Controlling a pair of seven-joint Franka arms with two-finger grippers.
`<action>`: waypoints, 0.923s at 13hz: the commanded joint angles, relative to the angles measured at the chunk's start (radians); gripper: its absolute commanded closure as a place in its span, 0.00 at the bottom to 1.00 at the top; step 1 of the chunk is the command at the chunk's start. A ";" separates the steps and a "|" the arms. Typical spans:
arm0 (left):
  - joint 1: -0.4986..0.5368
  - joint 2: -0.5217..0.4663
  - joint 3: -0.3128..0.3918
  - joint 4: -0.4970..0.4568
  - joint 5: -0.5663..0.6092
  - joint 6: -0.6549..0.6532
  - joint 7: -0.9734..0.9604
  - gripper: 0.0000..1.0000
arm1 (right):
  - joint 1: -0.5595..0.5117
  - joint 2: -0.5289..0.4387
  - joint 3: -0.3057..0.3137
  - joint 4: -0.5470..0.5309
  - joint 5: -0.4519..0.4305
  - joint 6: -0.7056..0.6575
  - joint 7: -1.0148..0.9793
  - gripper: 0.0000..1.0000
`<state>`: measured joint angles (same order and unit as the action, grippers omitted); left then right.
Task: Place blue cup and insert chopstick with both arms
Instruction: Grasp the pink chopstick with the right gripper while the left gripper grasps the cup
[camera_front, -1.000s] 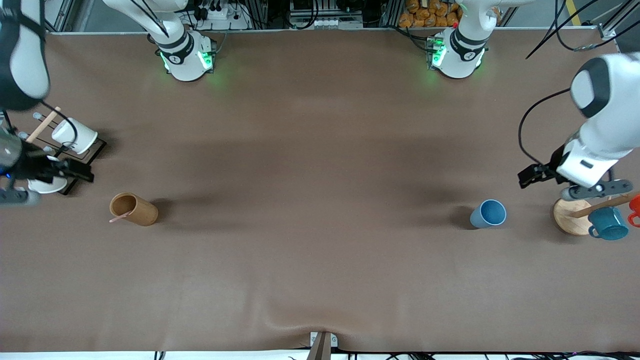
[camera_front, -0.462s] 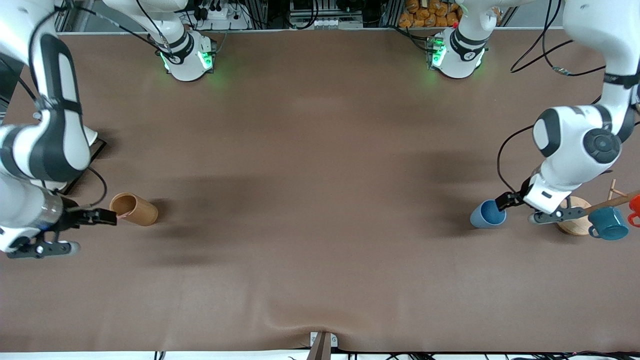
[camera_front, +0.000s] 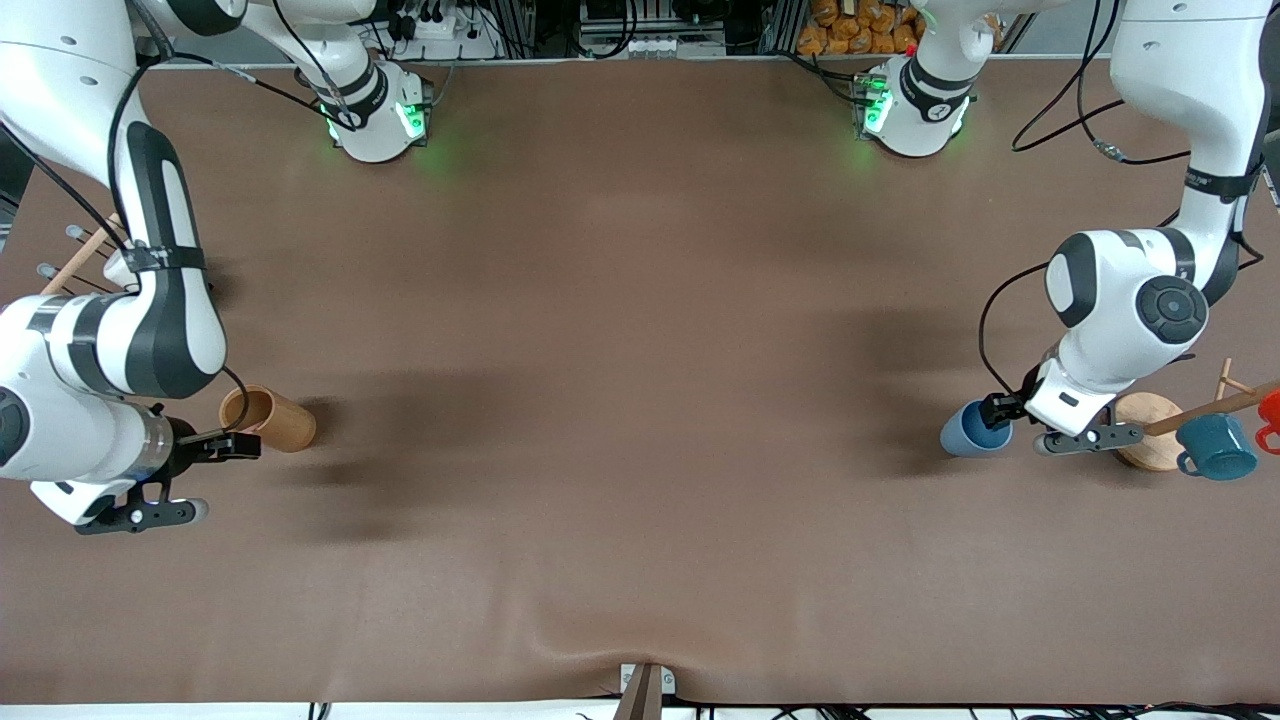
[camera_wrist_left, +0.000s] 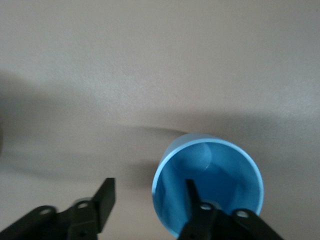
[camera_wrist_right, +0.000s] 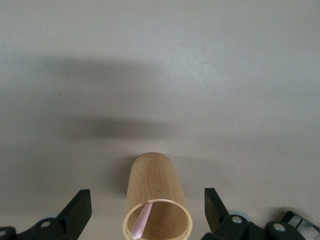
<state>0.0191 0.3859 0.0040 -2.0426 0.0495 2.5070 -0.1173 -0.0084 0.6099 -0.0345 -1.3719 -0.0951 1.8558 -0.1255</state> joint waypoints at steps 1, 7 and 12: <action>-0.002 0.013 -0.002 0.015 0.004 0.006 -0.008 1.00 | 0.007 0.030 -0.007 0.033 -0.012 -0.023 0.003 0.00; 0.001 -0.042 -0.157 0.018 0.003 -0.075 -0.036 1.00 | 0.007 0.030 -0.007 0.031 -0.008 -0.084 0.035 0.33; -0.192 -0.003 -0.332 0.169 0.016 -0.236 -0.465 1.00 | 0.007 0.030 -0.007 0.031 -0.008 -0.083 0.043 0.48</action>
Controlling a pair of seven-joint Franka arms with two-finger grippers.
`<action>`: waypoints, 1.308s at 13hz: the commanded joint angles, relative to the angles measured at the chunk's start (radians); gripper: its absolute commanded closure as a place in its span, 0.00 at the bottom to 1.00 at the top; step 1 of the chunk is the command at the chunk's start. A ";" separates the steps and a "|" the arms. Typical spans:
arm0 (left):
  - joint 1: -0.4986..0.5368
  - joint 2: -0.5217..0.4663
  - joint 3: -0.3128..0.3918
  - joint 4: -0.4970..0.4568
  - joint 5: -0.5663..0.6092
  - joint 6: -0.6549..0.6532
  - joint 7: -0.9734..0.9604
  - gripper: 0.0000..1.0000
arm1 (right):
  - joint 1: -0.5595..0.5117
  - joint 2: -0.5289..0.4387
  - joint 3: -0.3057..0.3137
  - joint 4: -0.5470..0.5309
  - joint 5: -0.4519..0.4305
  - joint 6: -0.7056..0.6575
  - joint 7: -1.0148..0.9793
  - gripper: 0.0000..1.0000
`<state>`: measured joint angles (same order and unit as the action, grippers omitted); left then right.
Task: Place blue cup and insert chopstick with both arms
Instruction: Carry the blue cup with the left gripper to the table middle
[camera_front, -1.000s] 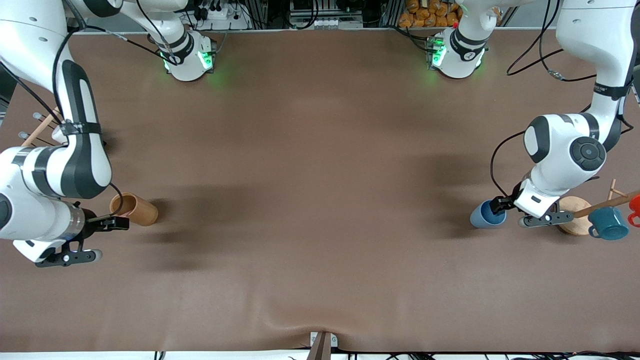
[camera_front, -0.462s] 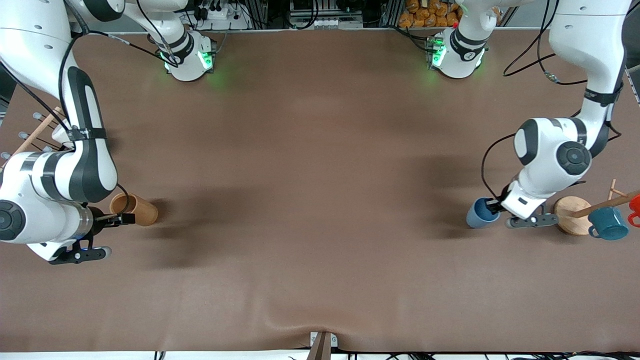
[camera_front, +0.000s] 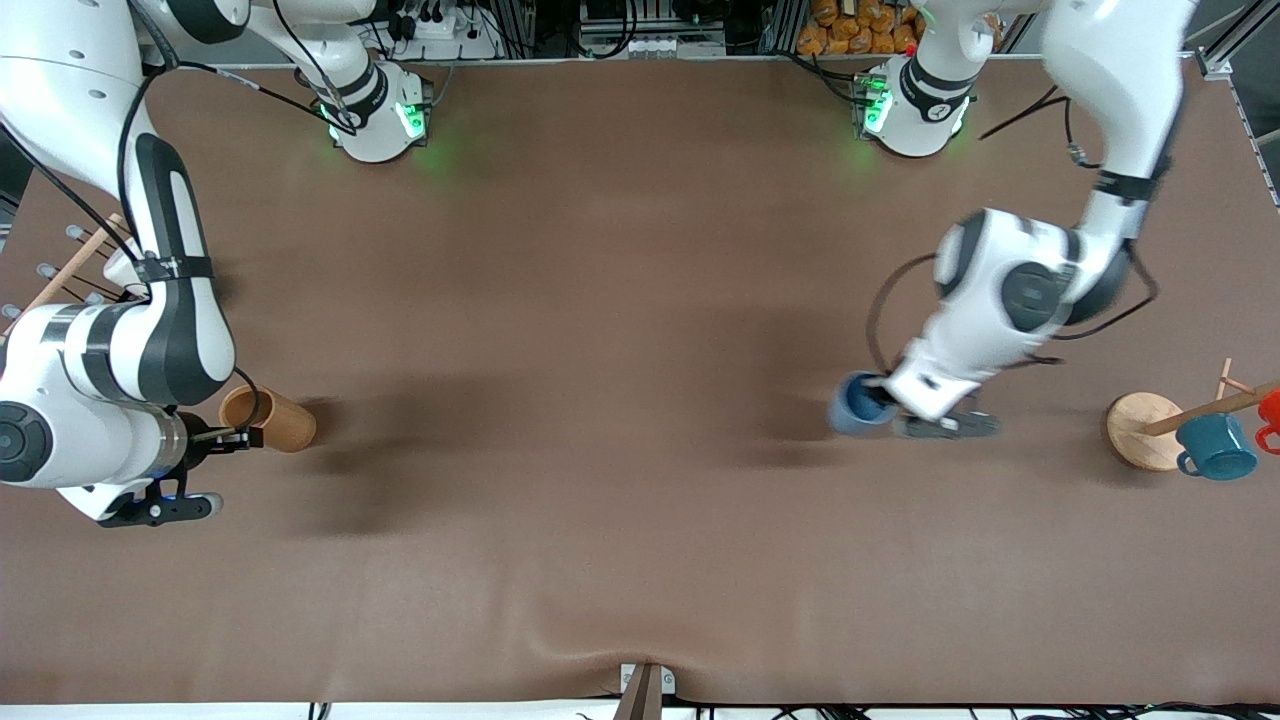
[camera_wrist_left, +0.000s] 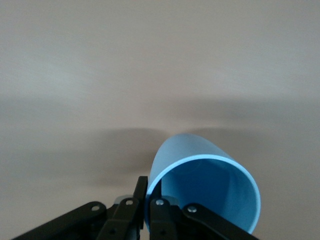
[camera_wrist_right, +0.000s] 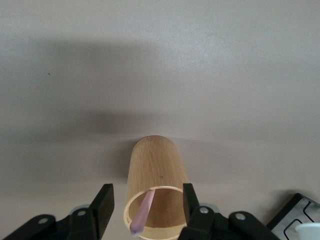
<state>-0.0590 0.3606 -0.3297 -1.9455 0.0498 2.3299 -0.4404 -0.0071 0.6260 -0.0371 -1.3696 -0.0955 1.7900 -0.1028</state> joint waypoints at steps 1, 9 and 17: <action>-0.168 0.050 0.000 0.112 0.016 -0.082 -0.220 1.00 | 0.006 0.014 -0.004 0.029 -0.007 -0.017 0.020 0.56; -0.501 0.213 0.003 0.274 0.099 -0.087 -0.622 1.00 | -0.004 0.001 -0.004 0.032 0.000 -0.050 0.017 1.00; -0.544 0.218 0.003 0.277 0.127 -0.086 -0.771 0.00 | -0.002 -0.139 0.000 0.035 0.011 -0.107 -0.030 1.00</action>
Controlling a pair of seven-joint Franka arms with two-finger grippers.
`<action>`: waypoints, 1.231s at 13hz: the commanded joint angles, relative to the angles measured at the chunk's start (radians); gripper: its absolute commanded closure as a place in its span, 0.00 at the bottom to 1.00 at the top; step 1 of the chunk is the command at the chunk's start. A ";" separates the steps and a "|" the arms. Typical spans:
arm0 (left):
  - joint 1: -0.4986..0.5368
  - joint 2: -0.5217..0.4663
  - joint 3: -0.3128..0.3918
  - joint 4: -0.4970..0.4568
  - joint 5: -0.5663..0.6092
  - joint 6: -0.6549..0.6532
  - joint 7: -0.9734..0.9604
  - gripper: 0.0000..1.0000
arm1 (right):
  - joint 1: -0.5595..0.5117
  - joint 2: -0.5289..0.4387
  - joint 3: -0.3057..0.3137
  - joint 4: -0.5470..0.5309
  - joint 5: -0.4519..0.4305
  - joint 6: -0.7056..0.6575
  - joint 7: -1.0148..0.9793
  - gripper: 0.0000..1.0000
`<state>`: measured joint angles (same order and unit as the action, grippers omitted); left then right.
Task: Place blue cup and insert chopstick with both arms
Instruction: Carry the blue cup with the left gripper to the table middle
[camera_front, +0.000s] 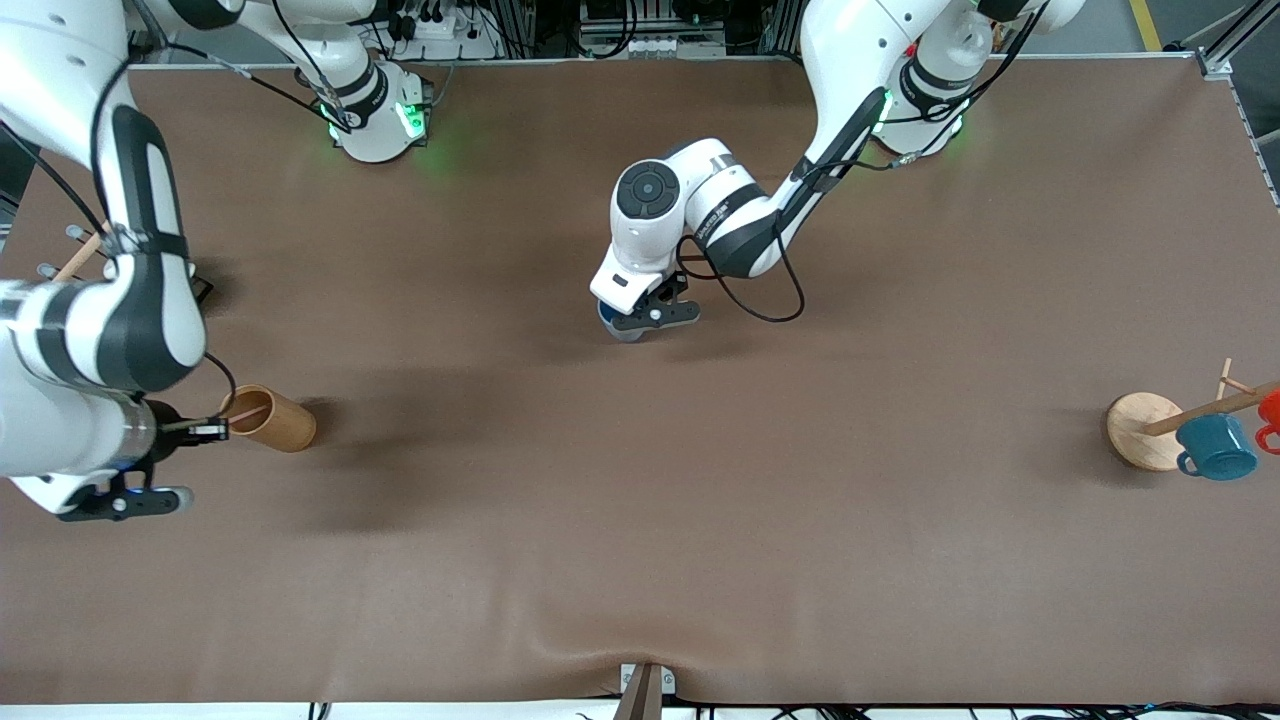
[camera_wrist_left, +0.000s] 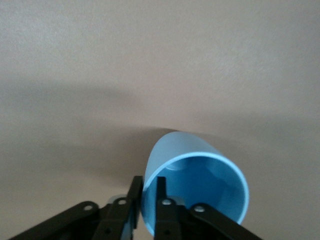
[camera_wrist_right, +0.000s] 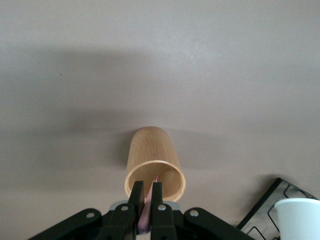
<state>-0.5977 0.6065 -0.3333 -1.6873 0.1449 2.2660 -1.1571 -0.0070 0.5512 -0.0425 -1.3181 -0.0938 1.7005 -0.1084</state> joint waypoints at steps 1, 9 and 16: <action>0.008 -0.063 0.007 0.018 0.033 -0.029 -0.061 0.00 | -0.001 -0.089 0.007 -0.015 0.011 -0.018 -0.036 1.00; 0.384 -0.436 0.005 0.146 0.015 -0.414 0.142 0.00 | 0.091 -0.214 0.192 -0.015 0.082 -0.005 -0.122 1.00; 0.732 -0.517 0.002 0.150 -0.067 -0.542 0.745 0.00 | 0.373 -0.206 0.316 -0.122 0.078 0.157 -0.114 1.00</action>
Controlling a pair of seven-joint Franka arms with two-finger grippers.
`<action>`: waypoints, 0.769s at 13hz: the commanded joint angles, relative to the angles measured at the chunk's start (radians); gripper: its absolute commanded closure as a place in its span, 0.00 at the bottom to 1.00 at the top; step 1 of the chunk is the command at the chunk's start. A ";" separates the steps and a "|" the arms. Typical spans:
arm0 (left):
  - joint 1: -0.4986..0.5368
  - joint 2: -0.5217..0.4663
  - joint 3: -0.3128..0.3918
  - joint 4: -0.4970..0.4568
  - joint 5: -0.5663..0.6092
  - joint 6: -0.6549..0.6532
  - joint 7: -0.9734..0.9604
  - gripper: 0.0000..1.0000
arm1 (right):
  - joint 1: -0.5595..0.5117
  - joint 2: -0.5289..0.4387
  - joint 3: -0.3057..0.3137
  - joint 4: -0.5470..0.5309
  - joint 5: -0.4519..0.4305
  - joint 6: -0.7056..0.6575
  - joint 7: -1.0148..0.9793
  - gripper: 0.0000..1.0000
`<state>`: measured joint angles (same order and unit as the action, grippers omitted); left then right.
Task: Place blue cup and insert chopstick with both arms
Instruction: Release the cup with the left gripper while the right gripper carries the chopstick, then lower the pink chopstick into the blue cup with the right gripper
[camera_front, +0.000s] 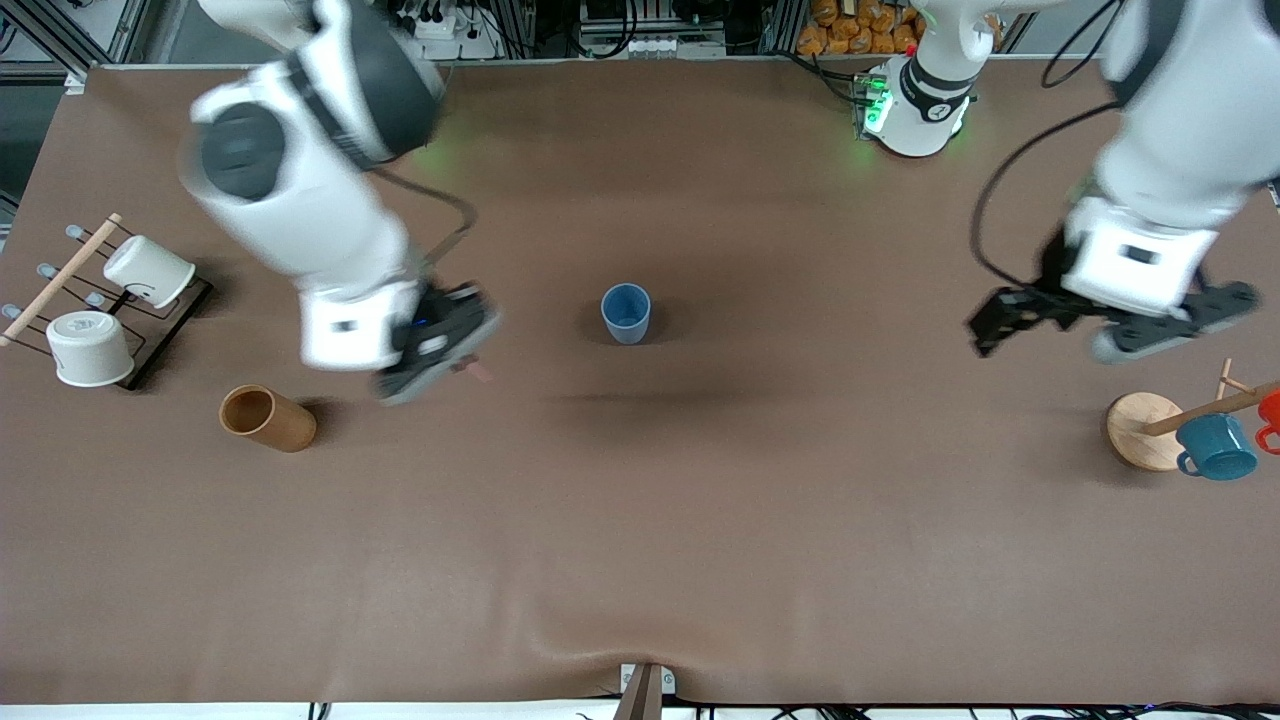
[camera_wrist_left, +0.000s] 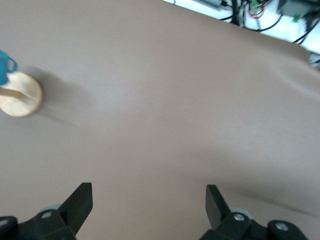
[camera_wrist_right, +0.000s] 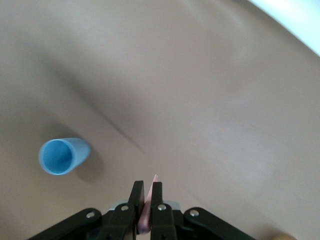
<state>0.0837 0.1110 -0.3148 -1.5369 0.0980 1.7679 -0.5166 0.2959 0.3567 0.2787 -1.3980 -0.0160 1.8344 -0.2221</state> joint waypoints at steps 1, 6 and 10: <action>0.063 -0.048 0.003 -0.006 -0.033 -0.054 0.175 0.00 | 0.110 -0.012 -0.006 -0.058 0.001 0.025 0.001 1.00; -0.054 -0.099 0.230 -0.022 -0.080 -0.172 0.386 0.00 | 0.250 0.010 -0.007 -0.073 -0.015 0.083 0.086 1.00; -0.073 -0.136 0.238 -0.072 -0.067 -0.171 0.397 0.00 | 0.291 0.039 -0.007 -0.113 -0.015 0.167 0.089 1.00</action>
<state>0.0305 0.0133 -0.0892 -1.5688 0.0349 1.5992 -0.1348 0.5580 0.3906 0.2793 -1.4806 -0.0213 1.9564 -0.1488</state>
